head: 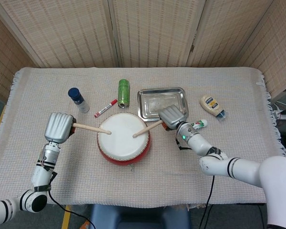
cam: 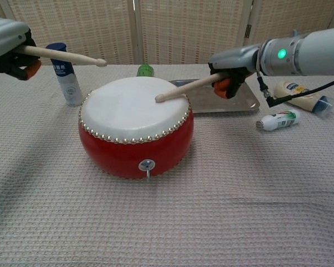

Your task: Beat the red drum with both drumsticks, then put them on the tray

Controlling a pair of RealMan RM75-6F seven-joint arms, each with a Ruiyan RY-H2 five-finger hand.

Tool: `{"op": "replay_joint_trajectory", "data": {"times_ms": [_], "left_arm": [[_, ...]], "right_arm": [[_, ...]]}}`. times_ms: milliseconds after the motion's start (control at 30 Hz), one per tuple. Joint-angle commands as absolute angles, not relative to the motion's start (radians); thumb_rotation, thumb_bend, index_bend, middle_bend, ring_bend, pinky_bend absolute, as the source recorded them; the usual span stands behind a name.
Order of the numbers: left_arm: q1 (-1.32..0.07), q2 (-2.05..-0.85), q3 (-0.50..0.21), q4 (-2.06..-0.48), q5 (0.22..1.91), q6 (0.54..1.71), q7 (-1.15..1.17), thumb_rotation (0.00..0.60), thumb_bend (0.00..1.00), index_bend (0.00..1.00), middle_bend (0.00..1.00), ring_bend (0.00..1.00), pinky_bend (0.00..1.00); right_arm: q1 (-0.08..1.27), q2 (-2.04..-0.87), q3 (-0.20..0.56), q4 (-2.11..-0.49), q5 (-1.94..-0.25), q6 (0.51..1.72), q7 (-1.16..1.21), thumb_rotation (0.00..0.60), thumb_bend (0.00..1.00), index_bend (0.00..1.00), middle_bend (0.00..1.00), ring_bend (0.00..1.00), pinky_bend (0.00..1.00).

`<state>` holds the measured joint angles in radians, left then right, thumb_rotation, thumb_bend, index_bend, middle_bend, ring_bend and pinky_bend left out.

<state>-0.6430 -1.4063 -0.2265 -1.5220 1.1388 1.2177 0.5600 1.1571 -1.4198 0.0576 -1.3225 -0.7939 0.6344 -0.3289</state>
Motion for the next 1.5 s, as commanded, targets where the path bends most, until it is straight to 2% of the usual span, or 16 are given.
{"op": "replay_joint_trajectory", "data": {"times_ms": [33,167,267,500,633,733,900,1000,1100,1500], "left_arm": [[-0.655,-1.456,-0.201,-1.478,1.121,1.177,0.580,0.600,0.62,1.00,1.00,1.00,1.00],[-0.675,-1.522,-0.173,-1.393,1.095,1.127,0.618,0.600,0.62,1.00,1.00,1.00,1.00],[-0.680,-1.535,-0.176,-1.365,1.076,1.117,0.633,0.600,0.62,1.00,1.00,1.00,1.00],[-0.641,-1.436,-0.231,-1.481,1.119,1.230,0.559,0.600,0.62,1.00,1.00,1.00,1.00],[-0.631,-1.403,-0.242,-1.520,1.125,1.245,0.537,0.600,0.62,1.00,1.00,1.00,1.00],[-0.636,-1.414,-0.231,-1.504,1.114,1.222,0.545,0.600,0.62,1.00,1.00,1.00,1.00],[-0.654,-1.485,-0.197,-1.430,1.091,1.163,0.563,0.600,0.62,1.00,1.00,1.00,1.00],[-0.667,-1.525,-0.175,-1.377,1.072,1.122,0.593,0.600,0.62,1.00,1.00,1.00,1.00],[-0.669,-1.537,-0.183,-1.358,1.058,1.124,0.599,0.600,0.62,1.00,1.00,1.00,1.00],[-0.595,-1.361,-0.251,-1.559,1.155,1.309,0.493,0.600,0.62,1.00,1.00,1.00,1.00]], "right_arm": [[1.129,-1.350,0.127,-1.424,-0.849,0.697,-0.250,0.600,0.82,1.00,1.00,1.00,1.00],[1.104,-1.273,0.173,-1.506,-0.900,0.716,-0.188,0.600,0.82,1.00,1.00,1.00,1.00],[1.104,-1.255,0.162,-1.510,-0.905,0.699,-0.209,0.600,0.82,1.00,1.00,1.00,1.00],[1.139,-1.362,0.072,-1.390,-0.834,0.640,-0.350,0.600,0.82,1.00,1.00,1.00,1.00],[1.157,-1.427,0.036,-1.318,-0.798,0.636,-0.421,0.600,0.82,1.00,1.00,1.00,1.00],[1.145,-1.422,0.077,-1.345,-0.805,0.670,-0.383,0.600,0.82,1.00,1.00,1.00,1.00],[1.109,-1.318,0.154,-1.471,-0.877,0.712,-0.276,0.600,0.82,1.00,1.00,1.00,1.00],[1.090,-1.264,0.181,-1.526,-0.907,0.721,-0.232,0.600,0.82,1.00,1.00,1.00,1.00],[1.083,-1.250,0.177,-1.531,-0.919,0.706,-0.221,0.600,0.82,1.00,1.00,1.00,1.00],[1.123,-1.445,0.083,-1.281,-0.856,0.592,-0.306,0.600,0.82,1.00,1.00,1.00,1.00]]}}
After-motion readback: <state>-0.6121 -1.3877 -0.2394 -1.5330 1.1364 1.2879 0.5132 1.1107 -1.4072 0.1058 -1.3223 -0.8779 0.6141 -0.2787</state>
